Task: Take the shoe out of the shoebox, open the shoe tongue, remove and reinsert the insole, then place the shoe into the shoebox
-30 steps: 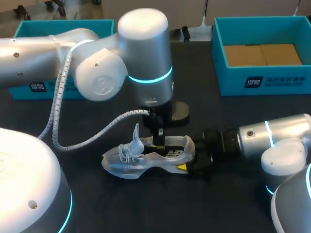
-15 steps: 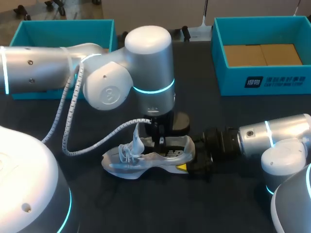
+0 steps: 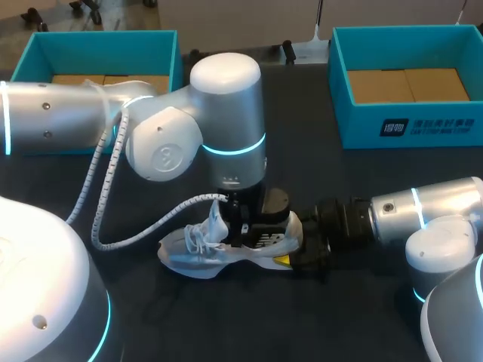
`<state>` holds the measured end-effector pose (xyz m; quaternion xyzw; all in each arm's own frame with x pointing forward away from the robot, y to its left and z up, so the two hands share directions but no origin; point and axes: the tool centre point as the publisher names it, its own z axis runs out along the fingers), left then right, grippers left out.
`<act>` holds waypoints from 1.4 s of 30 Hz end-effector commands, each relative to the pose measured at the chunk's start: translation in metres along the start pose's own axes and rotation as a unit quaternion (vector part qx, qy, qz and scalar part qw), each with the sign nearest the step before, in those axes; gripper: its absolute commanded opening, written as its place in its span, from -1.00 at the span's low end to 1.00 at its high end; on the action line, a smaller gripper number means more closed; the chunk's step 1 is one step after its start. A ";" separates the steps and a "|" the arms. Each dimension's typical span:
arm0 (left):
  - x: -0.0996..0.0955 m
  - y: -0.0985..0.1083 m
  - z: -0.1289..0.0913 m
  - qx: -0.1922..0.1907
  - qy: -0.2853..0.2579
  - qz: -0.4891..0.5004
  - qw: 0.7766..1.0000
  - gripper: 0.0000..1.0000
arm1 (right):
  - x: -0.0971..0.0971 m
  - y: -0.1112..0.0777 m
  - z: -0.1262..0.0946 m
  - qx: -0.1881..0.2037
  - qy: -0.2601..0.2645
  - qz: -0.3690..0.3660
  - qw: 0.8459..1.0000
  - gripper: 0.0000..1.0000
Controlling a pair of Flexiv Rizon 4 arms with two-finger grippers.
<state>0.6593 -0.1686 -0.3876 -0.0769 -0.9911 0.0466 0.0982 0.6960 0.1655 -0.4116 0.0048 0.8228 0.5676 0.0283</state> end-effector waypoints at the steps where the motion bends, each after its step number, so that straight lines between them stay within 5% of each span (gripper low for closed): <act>1: 0.001 0.004 0.003 0.005 -0.002 0.001 1.000 -0.19 | 0.000 0.002 0.000 0.003 0.000 0.000 1.000 -1.00; 19: -0.022 0.003 0.035 -0.042 -0.101 -0.003 0.994 -0.01 | 0.000 0.002 0.000 0.003 0.000 0.000 1.000 -1.00; 31: -0.056 0.010 0.023 -0.052 -0.149 -0.048 0.986 -0.42 | 0.000 0.002 0.000 0.003 0.000 0.000 1.000 -1.00; 35: -0.060 0.012 0.017 -0.049 -0.151 -0.051 0.986 -0.69 | 0.000 0.002 0.000 0.003 0.000 0.000 1.000 -1.00; 39: -0.058 0.013 0.011 -0.038 -0.144 -0.044 0.988 -0.67 | 0.000 0.002 0.000 0.003 0.000 0.000 1.000 -1.00; 42: -0.057 0.013 0.009 -0.033 -0.145 -0.045 0.988 -0.84 | 0.000 0.002 0.000 0.003 0.000 0.000 1.000 -1.00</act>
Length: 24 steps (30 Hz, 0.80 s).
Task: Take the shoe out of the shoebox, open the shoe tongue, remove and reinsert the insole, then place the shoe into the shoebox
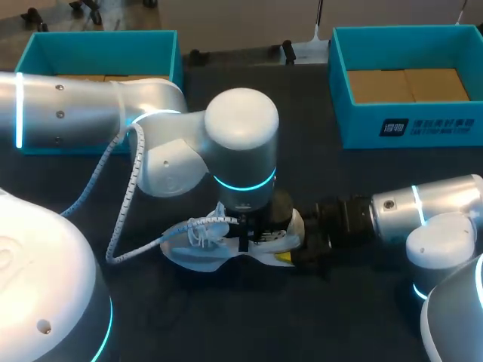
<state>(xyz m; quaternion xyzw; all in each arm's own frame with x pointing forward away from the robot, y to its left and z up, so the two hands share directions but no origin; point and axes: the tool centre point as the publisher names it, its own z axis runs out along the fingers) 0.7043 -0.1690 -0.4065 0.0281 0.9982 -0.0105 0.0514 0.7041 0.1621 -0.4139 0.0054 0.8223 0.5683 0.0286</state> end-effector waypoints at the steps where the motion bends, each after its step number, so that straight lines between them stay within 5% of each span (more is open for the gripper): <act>1: -0.011 0.004 0.002 0.011 0.004 -0.002 1.000 -0.92 | 0.008 0.005 0.002 0.004 0.000 0.000 1.000 -1.00; 14: -0.003 0.017 -0.035 0.137 0.061 -0.009 0.989 -1.00 | 0.008 0.005 0.002 0.004 0.000 0.000 1.000 -1.00; 24: -0.002 0.023 -0.051 0.181 0.073 -0.015 0.981 -1.00 | 0.008 0.005 0.002 0.004 0.000 0.000 1.000 -1.00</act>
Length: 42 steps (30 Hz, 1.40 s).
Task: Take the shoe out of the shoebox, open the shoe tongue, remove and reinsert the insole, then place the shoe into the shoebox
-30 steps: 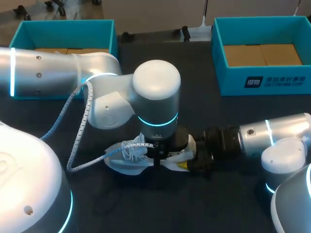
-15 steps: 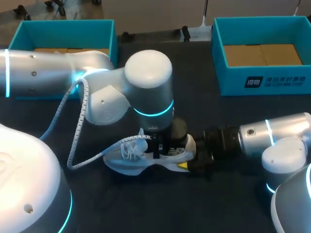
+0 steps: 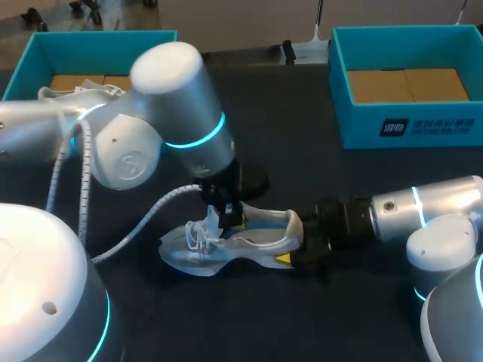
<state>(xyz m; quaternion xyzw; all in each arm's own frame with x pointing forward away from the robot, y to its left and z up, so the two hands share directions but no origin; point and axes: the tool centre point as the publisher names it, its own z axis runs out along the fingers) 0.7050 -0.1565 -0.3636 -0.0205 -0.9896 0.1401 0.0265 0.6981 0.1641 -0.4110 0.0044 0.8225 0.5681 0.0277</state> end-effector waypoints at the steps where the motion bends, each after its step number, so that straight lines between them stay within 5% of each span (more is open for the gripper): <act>1: 0.005 0.008 -0.012 0.056 0.001 0.005 0.998 -1.00 | 0.002 0.001 0.001 0.003 -0.001 0.000 1.000 -1.00; 17: 0.012 0.007 -0.033 0.104 -0.026 -0.023 0.994 -1.00 | 0.002 0.001 0.001 0.003 -0.001 0.000 1.000 -1.00; 28: 0.007 -0.028 -0.030 0.074 -0.038 -0.013 0.996 -1.00 | 0.002 0.001 0.001 0.003 -0.001 0.000 1.000 -1.00; 30: 0.006 -0.033 -0.028 0.059 -0.048 -0.013 0.997 -0.45 | 0.002 0.001 0.001 0.003 -0.001 0.000 1.000 -1.00; 31: 0.006 -0.034 -0.027 0.057 -0.048 -0.013 0.997 -0.33 | 0.002 0.001 0.001 0.003 -0.001 0.000 1.000 -1.00; 34: 0.005 -0.036 -0.028 0.056 -0.050 -0.016 0.997 -0.29 | 0.002 0.001 0.001 0.003 -0.001 0.000 1.000 -1.00; 38: 0.011 -0.034 -0.035 0.056 -0.048 -0.008 0.997 0.05 | 0.002 0.001 0.001 0.003 -0.001 0.000 1.000 -1.00; 39: 0.012 -0.033 -0.037 0.055 -0.046 -0.002 0.997 0.28 | 0.002 0.001 0.001 0.003 -0.001 0.000 1.000 -1.00; 42: 0.019 -0.032 -0.042 0.051 -0.043 0.012 0.998 0.32 | 0.002 0.001 0.001 0.003 -0.001 0.000 1.000 -1.00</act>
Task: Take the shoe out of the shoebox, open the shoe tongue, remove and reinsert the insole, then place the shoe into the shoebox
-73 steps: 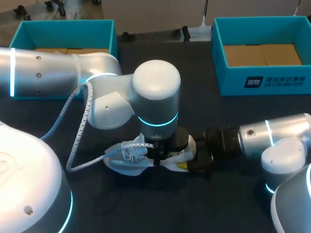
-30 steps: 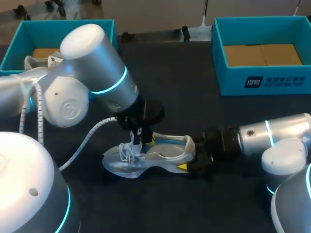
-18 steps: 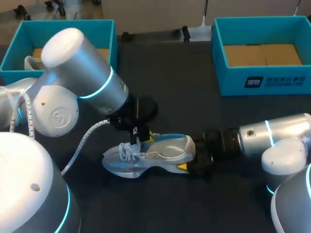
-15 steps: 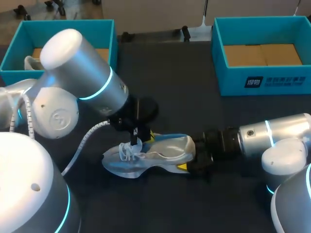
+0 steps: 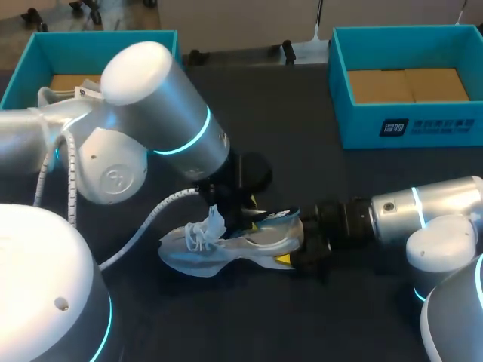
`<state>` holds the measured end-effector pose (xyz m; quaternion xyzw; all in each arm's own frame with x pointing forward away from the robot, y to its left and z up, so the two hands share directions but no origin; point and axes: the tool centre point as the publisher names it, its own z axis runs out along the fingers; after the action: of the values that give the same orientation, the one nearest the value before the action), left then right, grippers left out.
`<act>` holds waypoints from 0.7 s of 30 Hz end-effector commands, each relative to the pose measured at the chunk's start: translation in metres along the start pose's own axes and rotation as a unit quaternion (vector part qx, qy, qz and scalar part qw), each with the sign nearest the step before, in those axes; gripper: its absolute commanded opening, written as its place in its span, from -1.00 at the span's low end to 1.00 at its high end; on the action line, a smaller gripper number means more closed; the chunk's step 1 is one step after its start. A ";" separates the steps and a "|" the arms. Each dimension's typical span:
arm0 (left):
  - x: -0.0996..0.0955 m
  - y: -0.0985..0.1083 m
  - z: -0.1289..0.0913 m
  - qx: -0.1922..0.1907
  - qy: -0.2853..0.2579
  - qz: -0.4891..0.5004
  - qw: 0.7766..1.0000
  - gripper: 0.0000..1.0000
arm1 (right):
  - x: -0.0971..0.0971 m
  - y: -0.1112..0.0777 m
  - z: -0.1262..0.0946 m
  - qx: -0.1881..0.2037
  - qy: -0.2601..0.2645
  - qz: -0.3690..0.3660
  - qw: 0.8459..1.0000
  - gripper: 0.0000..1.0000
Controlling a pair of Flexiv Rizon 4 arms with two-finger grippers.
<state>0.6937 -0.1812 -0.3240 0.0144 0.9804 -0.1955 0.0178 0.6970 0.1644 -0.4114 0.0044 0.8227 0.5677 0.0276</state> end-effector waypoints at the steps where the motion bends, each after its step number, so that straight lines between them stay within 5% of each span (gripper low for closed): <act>1: 0.008 0.002 -0.015 -0.006 0.005 0.016 1.000 0.36 | 0.001 0.002 0.001 0.003 -0.001 0.000 1.000 -1.00; 10: 0.023 -0.001 -0.033 -0.004 0.006 0.045 0.999 0.49 | 0.001 0.002 0.001 0.003 -0.001 0.000 1.000 -1.00; 12: 0.028 -0.003 -0.034 -0.005 0.004 0.050 0.999 0.33 | 0.001 0.002 0.001 0.003 -0.001 0.000 1.000 -1.00; 17: 0.034 -0.007 -0.032 -0.008 -0.008 0.059 0.998 0.22 | 0.001 0.002 0.001 0.003 -0.001 0.000 1.000 -1.00; 21: 0.029 -0.010 -0.022 -0.019 -0.012 0.055 0.998 0.33 | 0.001 0.002 0.001 0.003 -0.001 0.000 1.000 -1.00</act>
<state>0.6612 -0.1743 -0.2951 0.0680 0.9806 -0.1797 0.0386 0.6970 0.1644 -0.4114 0.0044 0.8228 0.5677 0.0277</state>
